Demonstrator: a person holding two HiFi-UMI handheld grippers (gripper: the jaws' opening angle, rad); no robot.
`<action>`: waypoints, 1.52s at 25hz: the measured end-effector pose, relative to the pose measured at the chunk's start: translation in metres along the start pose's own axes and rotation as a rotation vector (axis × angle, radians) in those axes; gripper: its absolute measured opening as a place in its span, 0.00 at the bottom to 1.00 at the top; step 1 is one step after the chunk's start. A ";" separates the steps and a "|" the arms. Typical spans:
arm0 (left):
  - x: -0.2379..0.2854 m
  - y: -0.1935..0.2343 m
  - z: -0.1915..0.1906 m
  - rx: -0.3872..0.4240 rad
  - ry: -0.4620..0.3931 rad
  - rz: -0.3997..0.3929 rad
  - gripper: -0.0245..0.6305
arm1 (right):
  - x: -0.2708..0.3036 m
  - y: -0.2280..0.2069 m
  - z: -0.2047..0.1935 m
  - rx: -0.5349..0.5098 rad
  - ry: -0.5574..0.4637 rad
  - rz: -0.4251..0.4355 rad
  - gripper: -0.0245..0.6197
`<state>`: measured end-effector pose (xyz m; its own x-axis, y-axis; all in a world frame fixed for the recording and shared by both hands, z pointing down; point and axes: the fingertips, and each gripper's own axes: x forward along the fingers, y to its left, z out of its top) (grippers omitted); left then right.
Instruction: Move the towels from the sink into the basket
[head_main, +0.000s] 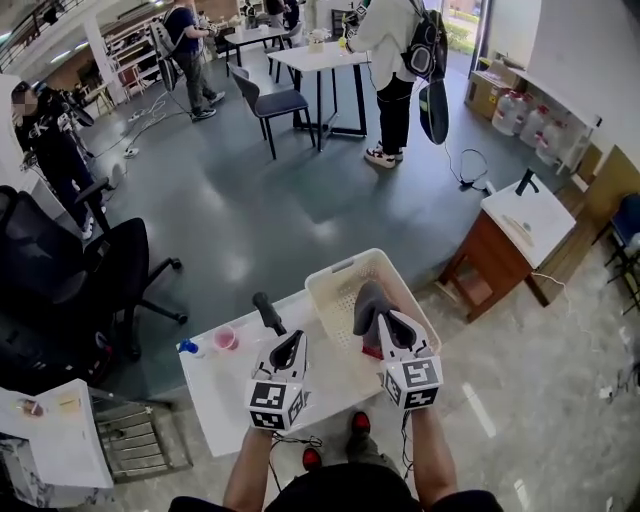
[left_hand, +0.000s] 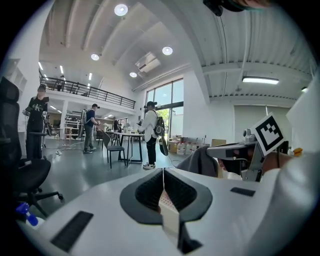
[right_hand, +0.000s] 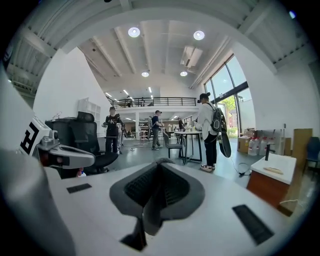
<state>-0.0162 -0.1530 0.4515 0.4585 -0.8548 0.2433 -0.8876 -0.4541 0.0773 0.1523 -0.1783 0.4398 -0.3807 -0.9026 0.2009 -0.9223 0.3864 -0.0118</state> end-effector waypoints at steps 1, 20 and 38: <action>0.004 -0.004 -0.002 0.000 0.006 -0.010 0.06 | -0.002 -0.005 -0.004 0.004 0.007 -0.010 0.11; 0.041 -0.046 -0.066 -0.025 0.161 -0.053 0.06 | -0.007 -0.040 -0.090 0.074 0.160 -0.012 0.11; 0.046 -0.056 -0.091 -0.048 0.207 -0.055 0.06 | -0.006 -0.044 -0.116 0.081 0.231 0.009 0.11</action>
<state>0.0501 -0.1439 0.5460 0.4915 -0.7569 0.4307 -0.8650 -0.4815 0.1410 0.2029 -0.1678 0.5530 -0.3718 -0.8284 0.4189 -0.9249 0.3689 -0.0914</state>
